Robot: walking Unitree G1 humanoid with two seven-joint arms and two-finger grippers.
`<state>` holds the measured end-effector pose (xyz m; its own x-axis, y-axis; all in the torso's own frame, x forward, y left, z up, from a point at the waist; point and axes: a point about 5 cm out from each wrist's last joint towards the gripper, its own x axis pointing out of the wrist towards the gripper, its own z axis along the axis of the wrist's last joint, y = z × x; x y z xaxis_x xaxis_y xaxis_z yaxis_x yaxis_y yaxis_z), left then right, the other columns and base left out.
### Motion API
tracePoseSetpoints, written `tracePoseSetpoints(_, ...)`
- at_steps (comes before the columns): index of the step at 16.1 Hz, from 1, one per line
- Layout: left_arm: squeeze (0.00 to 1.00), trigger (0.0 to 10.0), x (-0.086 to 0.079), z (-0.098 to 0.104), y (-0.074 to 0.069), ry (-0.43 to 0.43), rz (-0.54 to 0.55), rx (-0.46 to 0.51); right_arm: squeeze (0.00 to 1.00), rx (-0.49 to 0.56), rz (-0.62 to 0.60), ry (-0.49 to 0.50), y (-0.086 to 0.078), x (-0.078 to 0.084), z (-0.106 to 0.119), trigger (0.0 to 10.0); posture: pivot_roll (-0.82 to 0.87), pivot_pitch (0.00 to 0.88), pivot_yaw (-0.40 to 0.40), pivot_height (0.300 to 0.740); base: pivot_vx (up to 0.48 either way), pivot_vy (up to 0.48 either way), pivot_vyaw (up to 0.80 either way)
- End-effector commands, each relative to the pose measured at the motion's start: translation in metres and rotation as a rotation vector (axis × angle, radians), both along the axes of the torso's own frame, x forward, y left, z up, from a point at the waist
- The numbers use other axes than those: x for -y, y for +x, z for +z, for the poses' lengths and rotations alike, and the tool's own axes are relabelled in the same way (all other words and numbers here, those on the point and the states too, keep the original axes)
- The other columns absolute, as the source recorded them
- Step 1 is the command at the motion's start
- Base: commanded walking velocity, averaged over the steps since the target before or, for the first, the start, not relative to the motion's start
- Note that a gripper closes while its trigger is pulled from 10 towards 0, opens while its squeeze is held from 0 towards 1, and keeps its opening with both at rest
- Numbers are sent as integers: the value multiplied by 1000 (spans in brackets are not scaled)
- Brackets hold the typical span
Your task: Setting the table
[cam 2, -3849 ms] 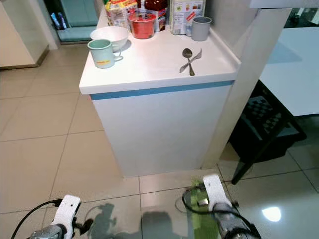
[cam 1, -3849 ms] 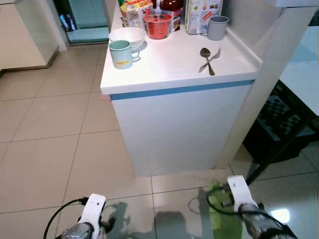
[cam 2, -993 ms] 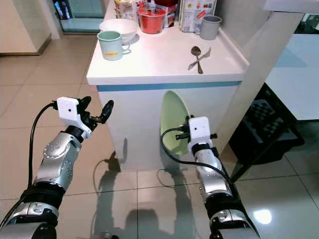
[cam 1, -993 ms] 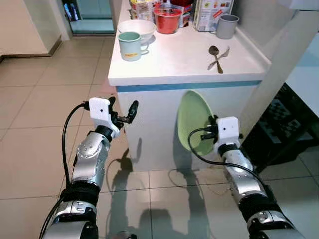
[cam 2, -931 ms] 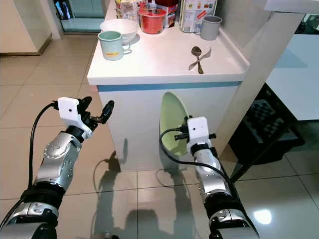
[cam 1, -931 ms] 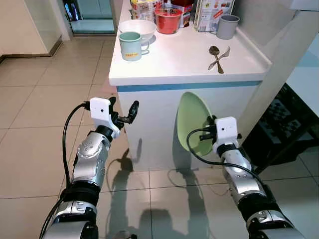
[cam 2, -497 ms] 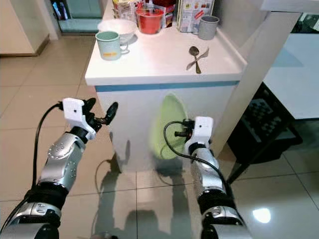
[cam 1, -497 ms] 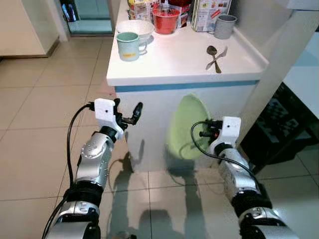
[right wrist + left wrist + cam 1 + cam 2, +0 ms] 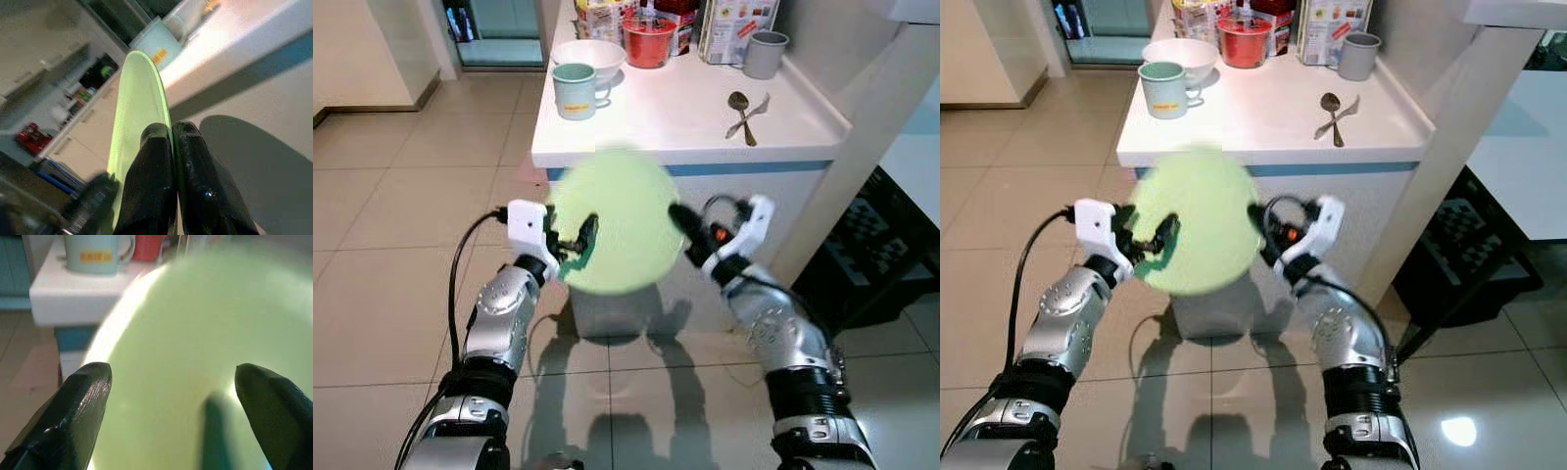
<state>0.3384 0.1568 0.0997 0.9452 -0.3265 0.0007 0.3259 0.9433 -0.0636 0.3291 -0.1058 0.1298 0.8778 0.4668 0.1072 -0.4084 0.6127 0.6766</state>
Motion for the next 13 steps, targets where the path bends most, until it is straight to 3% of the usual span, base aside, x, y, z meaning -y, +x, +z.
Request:
tracePoseSetpoints(1, 0, 10000, -5, -6, -1, 28, 14, -31, 0, 45, -5, 23, 2, 4, 17, 10000, 4, 0, 3, 740, 0, 0, 0)
tracePoseSetpoints(4, 0, 10000, -9, -2, 1, 29, 23, -23, 0, 10, -32, -40, 2, 15, 5, 10000, 4, 0, 4, 740, 0, 0, 0)
tracePoseSetpoints(8, 0, 10000, -9, 9, 6, -1, 16, -1, 0, -33, -54, -51, -2, 20, 0, 10000, 5, 0, 7, 740, 0, 0, 0)
tracePoseSetpoints(10, 0, 10000, -17, 17, 12, -45, 13, -9, 0, -35, -60, -42, -2, 21, 1, 10000, 5, 0, 10, 740, 0, 0, 0)
tracePoseSetpoints(13, 0, 10000, -31, 13, 14, -52, 9, -83, 0, -24, -66, -29, -2, 22, 7, 10000, 3, 0, 14, 740, 0, 0, 0)
